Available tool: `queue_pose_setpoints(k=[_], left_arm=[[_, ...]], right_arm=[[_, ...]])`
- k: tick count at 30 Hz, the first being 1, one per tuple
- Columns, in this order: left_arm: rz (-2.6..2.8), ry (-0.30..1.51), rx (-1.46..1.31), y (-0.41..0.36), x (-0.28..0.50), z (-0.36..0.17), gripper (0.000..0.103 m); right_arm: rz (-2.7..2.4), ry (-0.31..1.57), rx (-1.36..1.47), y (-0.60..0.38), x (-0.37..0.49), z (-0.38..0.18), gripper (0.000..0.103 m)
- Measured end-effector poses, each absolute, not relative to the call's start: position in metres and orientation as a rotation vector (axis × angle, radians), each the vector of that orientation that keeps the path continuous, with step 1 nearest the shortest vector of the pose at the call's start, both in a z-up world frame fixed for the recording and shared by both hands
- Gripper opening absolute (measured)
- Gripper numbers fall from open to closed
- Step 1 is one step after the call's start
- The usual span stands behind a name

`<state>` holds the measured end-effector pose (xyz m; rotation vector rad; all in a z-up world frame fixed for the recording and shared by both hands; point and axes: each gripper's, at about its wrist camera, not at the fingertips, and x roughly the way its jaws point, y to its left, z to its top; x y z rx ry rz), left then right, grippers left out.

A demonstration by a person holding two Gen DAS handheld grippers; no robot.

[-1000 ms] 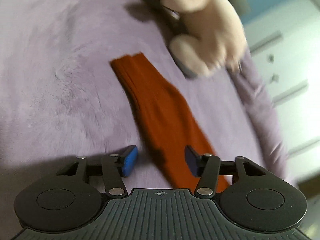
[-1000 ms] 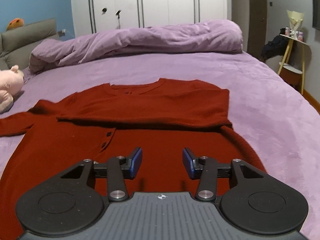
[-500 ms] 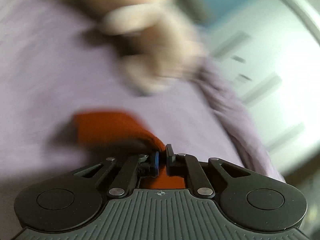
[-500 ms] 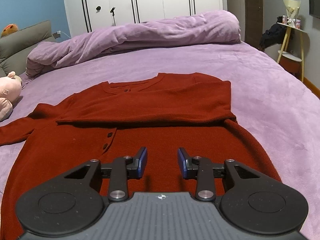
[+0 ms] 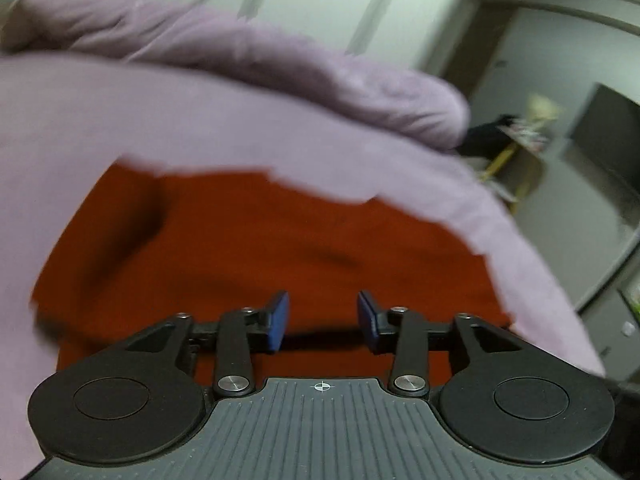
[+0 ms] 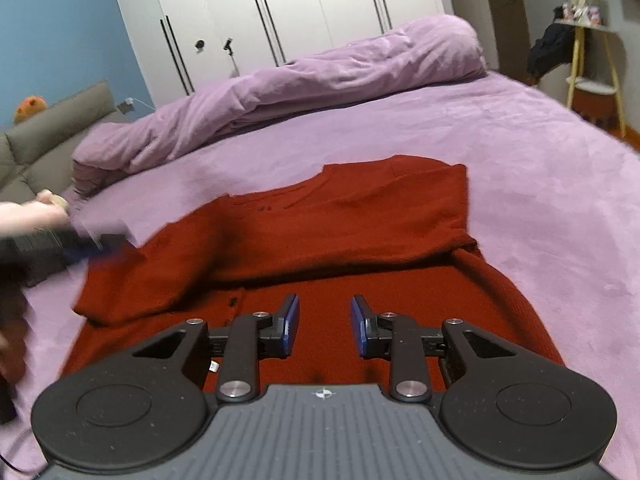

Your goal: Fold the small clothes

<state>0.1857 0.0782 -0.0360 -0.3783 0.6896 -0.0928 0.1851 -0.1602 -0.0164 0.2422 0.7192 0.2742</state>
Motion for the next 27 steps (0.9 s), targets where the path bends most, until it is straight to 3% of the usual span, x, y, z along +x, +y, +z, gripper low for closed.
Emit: queue_pose_setpoints(k=[2,4,7,16,17,18,19,21,23,27], left_arm=[[-0.003,0.718,-0.368,0.086,0.174,-0.046,0.049],[0.084,0.737,-0.320,0.101,0.168,-0.053,0.055],[0.148,0.751,-0.283,0.121,0.163,-0.055,0.058],[0.195,0.766,-0.370,0.146,0.138,-0.060,0.060],[0.194,0.768,-0.362,0.145,0.141,-0.062,0.060],[0.193,0.770,-0.355,0.143,0.142,-0.064,0.060],[0.194,0.773,-0.349,0.141,0.142,-0.065,0.060],[0.191,0.778,-0.343,0.138,0.146,-0.063,0.060],[0.176,0.773,-0.341,0.135,0.150,-0.059,0.060],[0.157,0.754,-0.320,0.132,0.151,-0.052,0.064]], right_arm=[[0.310,0.731,0.303,-0.163,0.196,-0.017,0.029],[0.337,0.765,0.362,-0.162,0.214,-0.020,0.040],[0.371,0.803,0.433,-0.152,0.243,-0.030,0.049],[0.348,0.959,0.503,-0.115,0.313,-0.068,0.050],[0.347,0.965,0.502,-0.111,0.316,-0.068,0.049],[0.340,0.971,0.491,-0.108,0.318,-0.069,0.037],[0.334,0.970,0.481,-0.106,0.318,-0.069,0.019],[0.357,0.974,0.475,-0.102,0.320,-0.068,0.010],[0.374,0.918,0.415,-0.098,0.318,-0.056,0.009],[0.268,0.631,0.141,-0.101,0.300,-0.008,0.008]])
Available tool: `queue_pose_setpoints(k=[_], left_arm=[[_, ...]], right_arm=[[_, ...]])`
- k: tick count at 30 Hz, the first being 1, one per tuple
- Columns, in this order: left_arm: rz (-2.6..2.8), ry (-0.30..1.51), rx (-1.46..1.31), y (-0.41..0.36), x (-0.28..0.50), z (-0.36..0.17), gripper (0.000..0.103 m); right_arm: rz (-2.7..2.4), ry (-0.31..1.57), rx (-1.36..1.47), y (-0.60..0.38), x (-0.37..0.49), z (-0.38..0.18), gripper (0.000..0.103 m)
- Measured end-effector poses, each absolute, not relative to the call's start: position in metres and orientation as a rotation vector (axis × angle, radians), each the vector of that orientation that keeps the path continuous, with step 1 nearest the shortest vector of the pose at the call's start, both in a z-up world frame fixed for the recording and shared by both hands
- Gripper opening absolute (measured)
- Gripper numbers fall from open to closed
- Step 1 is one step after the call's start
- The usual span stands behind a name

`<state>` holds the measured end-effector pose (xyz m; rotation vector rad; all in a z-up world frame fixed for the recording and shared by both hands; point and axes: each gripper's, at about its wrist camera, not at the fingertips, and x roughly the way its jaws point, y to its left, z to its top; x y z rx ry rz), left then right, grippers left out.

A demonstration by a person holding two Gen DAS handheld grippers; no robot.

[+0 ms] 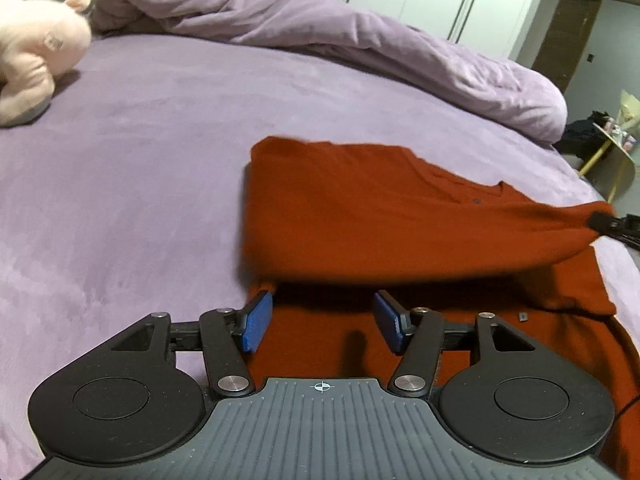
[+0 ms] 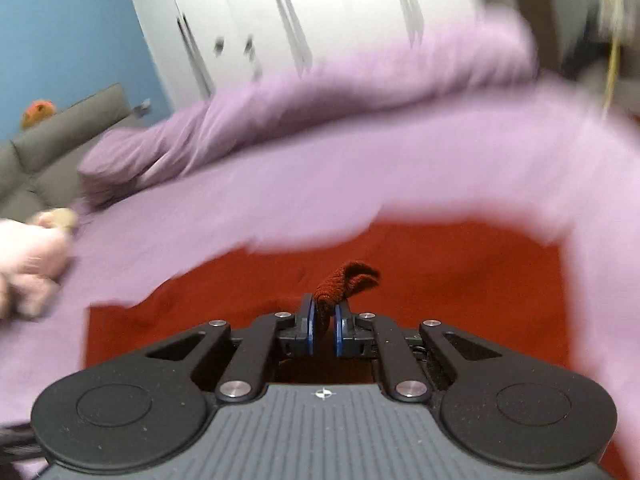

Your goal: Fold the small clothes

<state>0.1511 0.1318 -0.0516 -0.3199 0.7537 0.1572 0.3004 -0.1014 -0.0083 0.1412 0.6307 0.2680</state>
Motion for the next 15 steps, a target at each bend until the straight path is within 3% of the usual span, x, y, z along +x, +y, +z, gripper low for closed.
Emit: queue_pose_setpoints(k=[3,10,15], left_arm=[[0.147,0.765,-0.318,0.127,0.158,-0.054,0.064],[0.151,0.793,-0.294,0.114,0.174,-0.057,0.064],[0.166,0.786,-0.277,0.115,0.179,-0.051,0.064]], right_arm=[[0.114,0.590,-0.018,-0.115,0.303,-0.004,0.008],[0.119,0.766,0.031,-0.151,0.327,-0.039,0.009],[0.081,0.661,-0.092,-0.148,0.320,-0.036,0.011]])
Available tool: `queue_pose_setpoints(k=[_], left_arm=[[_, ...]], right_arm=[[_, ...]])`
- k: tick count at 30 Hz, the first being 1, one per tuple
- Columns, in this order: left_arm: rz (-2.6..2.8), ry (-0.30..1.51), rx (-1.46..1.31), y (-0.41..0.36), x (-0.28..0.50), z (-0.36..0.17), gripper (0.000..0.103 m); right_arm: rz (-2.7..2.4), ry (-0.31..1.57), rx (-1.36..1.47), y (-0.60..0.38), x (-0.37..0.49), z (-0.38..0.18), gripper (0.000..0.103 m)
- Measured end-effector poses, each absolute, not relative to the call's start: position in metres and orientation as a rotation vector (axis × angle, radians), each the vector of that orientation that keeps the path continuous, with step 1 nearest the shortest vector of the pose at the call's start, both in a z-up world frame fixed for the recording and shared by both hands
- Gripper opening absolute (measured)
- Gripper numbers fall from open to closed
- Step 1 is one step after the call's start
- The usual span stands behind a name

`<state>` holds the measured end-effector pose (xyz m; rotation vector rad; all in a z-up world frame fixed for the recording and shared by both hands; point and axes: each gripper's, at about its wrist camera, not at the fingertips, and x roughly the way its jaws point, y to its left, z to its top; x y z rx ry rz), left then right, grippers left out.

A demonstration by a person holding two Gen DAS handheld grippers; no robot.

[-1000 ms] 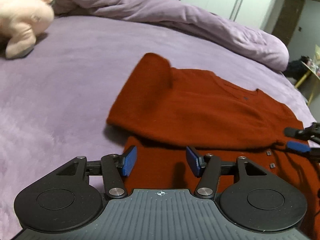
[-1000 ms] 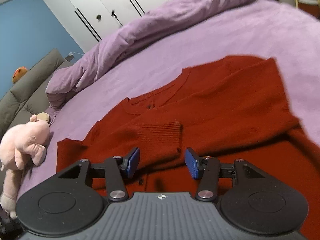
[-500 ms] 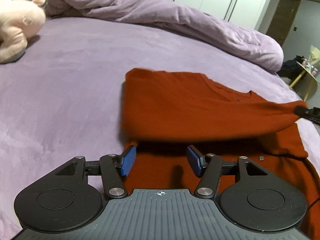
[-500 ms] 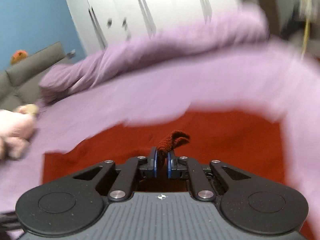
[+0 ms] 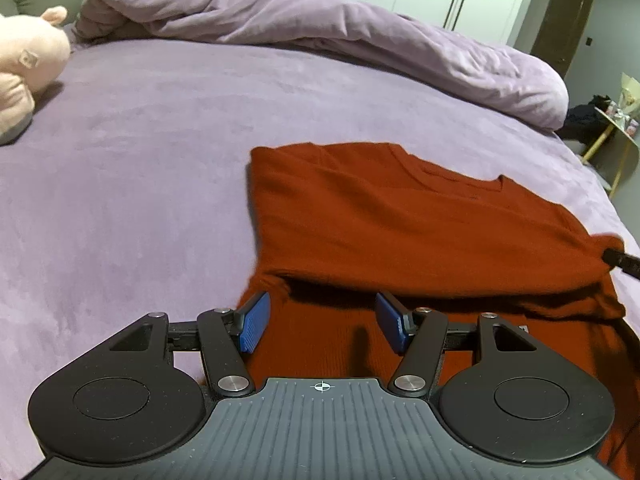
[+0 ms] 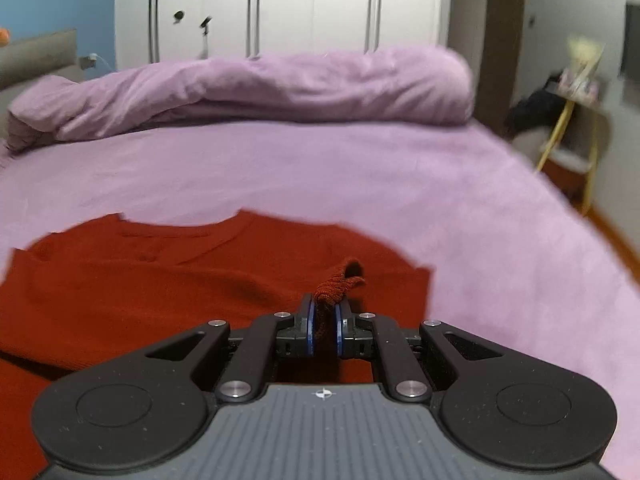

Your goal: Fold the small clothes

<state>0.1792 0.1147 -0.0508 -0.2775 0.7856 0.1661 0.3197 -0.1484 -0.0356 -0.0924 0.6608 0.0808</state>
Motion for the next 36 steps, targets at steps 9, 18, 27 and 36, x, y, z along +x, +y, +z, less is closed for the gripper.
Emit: queue_pose_setpoints(k=[9,18,27,36], left_arm=[[0.110,0.754,-0.236,0.102,0.208,-0.045,0.064],[0.101,0.808,-0.127,0.102,0.231,-0.071,0.066],[0.095,0.800,-0.109,0.103,0.219,-0.071,0.065],[0.123,0.820,-0.115,0.099,0.223,-0.067,0.065]], right_arm=[[0.129,0.714,0.033,-0.139,0.326,-0.044,0.020],[0.133,0.752,-0.039,-0.151,0.334,-0.079,0.000],[0.163,0.822,0.338,-0.202,0.301,-0.057,0.037],[0.105,0.884,0.665,-0.215,0.332,-0.083,0.014]])
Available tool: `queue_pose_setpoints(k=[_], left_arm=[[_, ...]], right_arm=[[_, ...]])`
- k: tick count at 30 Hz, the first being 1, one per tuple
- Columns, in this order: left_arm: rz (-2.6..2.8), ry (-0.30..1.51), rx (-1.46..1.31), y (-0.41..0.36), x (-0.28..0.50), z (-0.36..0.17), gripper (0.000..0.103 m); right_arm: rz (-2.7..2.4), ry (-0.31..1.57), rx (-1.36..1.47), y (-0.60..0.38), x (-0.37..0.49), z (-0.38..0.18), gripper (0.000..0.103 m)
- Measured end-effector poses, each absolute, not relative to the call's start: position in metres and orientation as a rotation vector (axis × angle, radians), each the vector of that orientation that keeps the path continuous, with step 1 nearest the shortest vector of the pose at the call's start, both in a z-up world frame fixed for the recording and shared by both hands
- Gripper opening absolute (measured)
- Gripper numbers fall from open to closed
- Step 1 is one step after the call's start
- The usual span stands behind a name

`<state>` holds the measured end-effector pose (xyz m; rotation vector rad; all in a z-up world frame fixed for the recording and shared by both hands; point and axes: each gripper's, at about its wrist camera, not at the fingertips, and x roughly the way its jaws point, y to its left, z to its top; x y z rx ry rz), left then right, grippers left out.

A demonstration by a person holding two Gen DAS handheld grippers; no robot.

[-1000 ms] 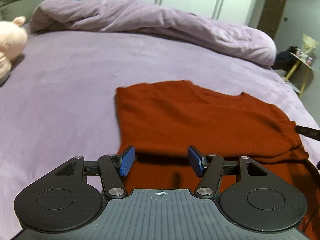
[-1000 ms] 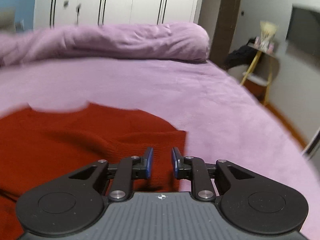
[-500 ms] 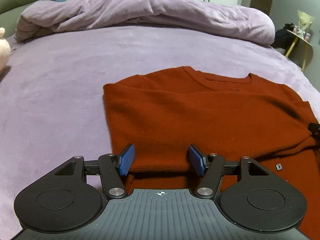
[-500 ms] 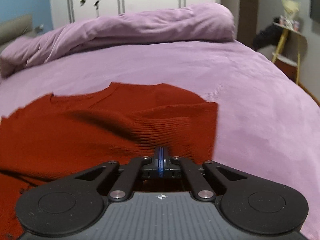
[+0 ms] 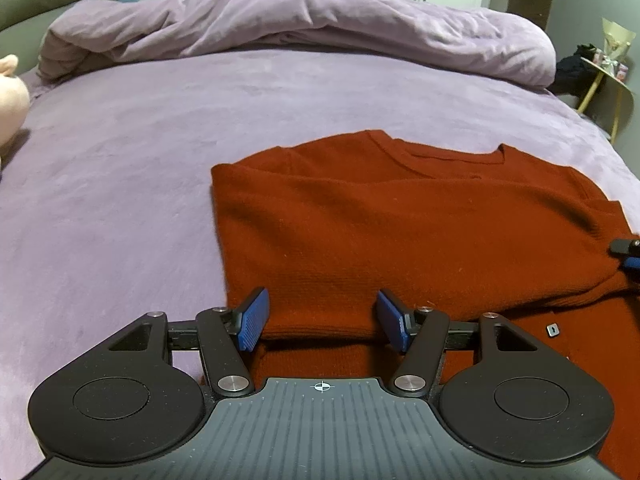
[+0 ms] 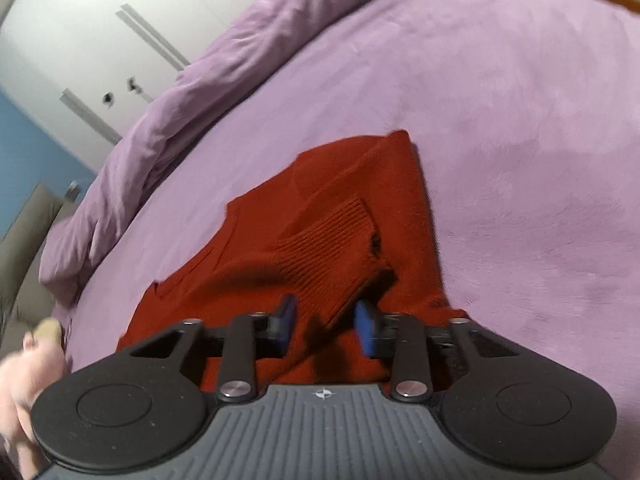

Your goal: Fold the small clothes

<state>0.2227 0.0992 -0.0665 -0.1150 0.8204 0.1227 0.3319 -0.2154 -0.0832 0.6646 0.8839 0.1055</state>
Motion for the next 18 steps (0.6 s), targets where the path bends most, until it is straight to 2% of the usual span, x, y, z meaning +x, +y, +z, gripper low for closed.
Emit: queue_pose_setpoints(k=[1,6,10,18], left_arm=[[0.122,0.819,-0.115,0.099,0.222,-0.066,0.065],[0.117,0.814,-0.124,0.104,0.218,-0.065,0.065],[0.119,0.817,-0.106,0.102,0.217,-0.066,0.065],[0.130,0.846,-0.079,0.104,0.217,-0.064,0.068]], right_arm=[[0.095,0.892,0.672,-0.214,0.336,-0.086,0.005],[0.268,0.799,0.976,-0.242,0.322,-0.090,0.005],[0.141,0.893,0.698,-0.240,0.319,-0.092,0.004],[0.101,0.867,0.337,-0.199,0.327,-0.076,0.003]])
